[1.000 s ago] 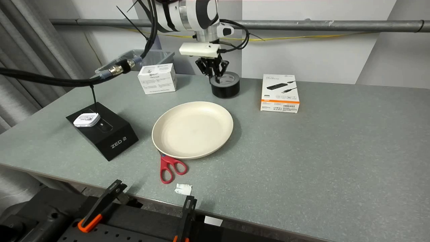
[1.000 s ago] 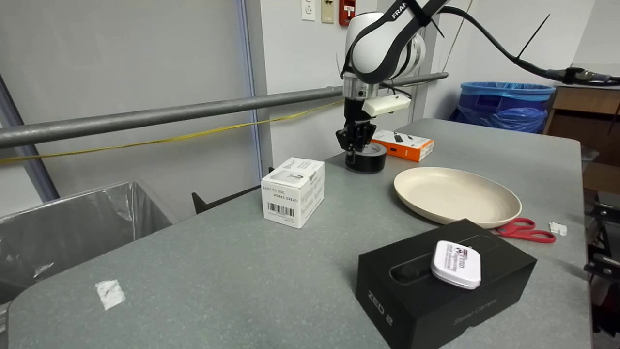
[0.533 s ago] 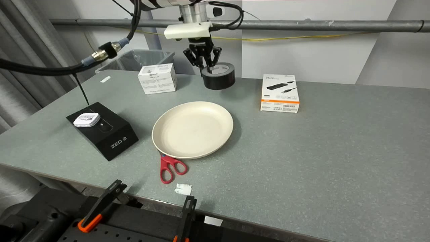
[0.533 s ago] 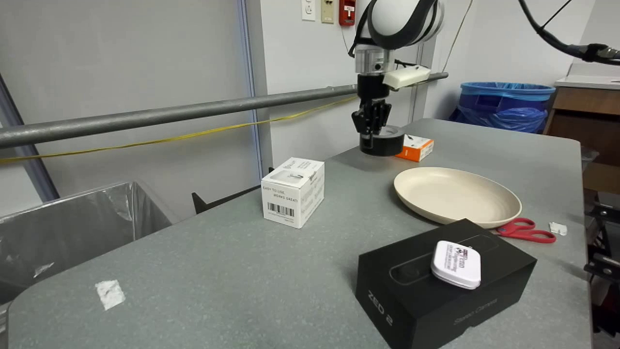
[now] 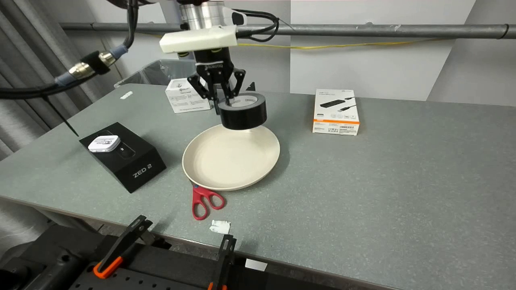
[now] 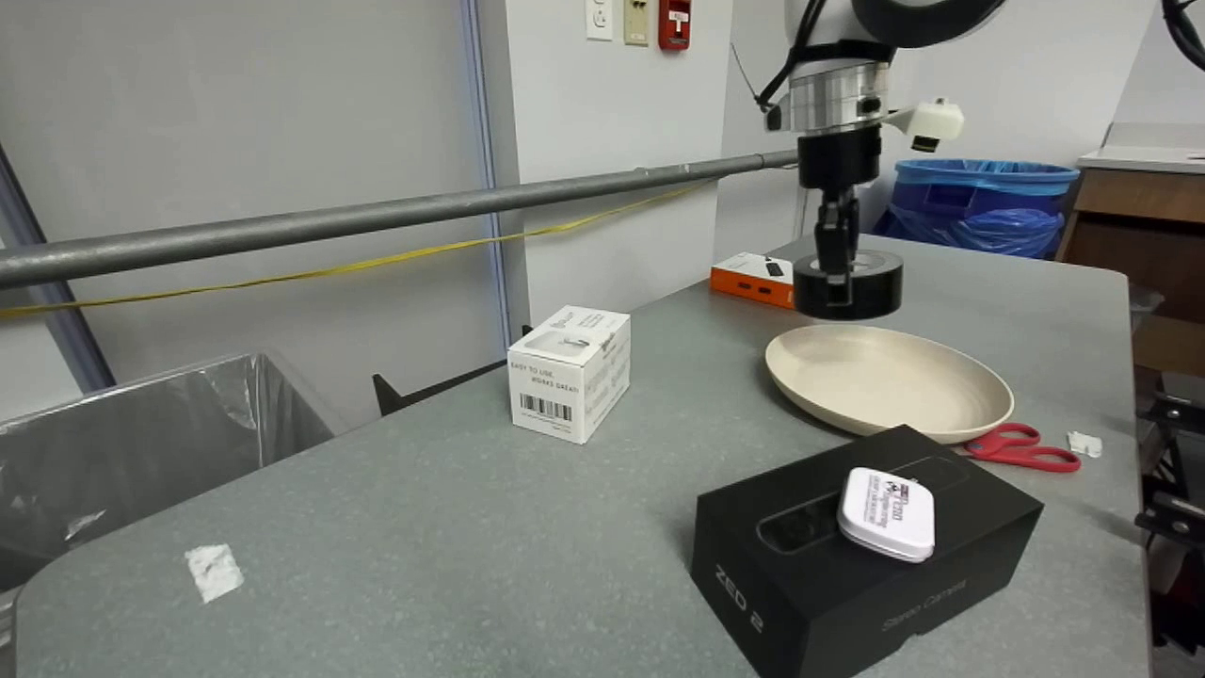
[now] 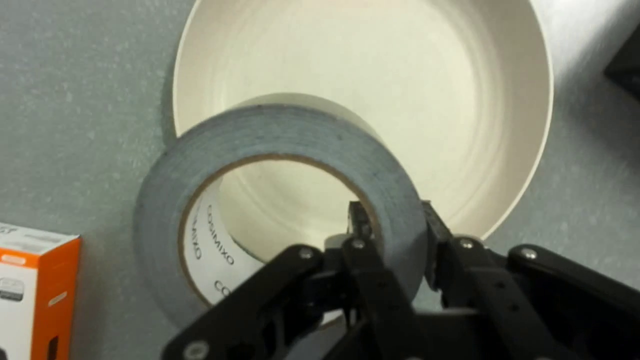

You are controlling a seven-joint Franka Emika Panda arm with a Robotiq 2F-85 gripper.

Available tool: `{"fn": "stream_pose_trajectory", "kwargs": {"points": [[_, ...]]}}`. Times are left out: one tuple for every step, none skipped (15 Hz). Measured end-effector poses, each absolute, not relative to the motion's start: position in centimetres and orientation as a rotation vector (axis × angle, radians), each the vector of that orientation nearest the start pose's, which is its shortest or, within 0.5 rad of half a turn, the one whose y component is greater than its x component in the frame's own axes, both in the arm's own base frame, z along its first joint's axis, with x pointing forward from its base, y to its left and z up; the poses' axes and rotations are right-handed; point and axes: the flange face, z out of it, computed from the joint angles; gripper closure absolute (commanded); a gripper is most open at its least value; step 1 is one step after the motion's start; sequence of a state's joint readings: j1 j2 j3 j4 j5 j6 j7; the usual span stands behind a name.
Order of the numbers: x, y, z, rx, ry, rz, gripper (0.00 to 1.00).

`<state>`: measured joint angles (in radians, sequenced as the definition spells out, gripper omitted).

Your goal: Place the black tape on the white plate

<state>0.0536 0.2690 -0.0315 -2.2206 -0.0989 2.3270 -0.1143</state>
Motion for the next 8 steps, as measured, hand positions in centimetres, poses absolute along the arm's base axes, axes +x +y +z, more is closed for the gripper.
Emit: {"fn": "stream_pose_trajectory", "kwargs": {"points": [[51.5,1.4,23.6,-3.174,-0.382,0.27,0.94],[49.8,1.8,22.9,-3.165,-0.416,0.265,0.94],[48.1,2.2,22.2,-3.157,-0.442,0.256,0.94],[46.5,2.6,21.4,-3.15,-0.46,0.254,0.94],[45.1,2.9,20.6,-3.144,-0.474,0.261,0.94],[43.9,3.1,19.8,-3.138,-0.485,0.268,0.94],[43.0,3.3,19.2,-3.134,-0.495,0.271,0.94],[42.5,3.5,18.8,-3.131,-0.502,0.267,0.94]]}}
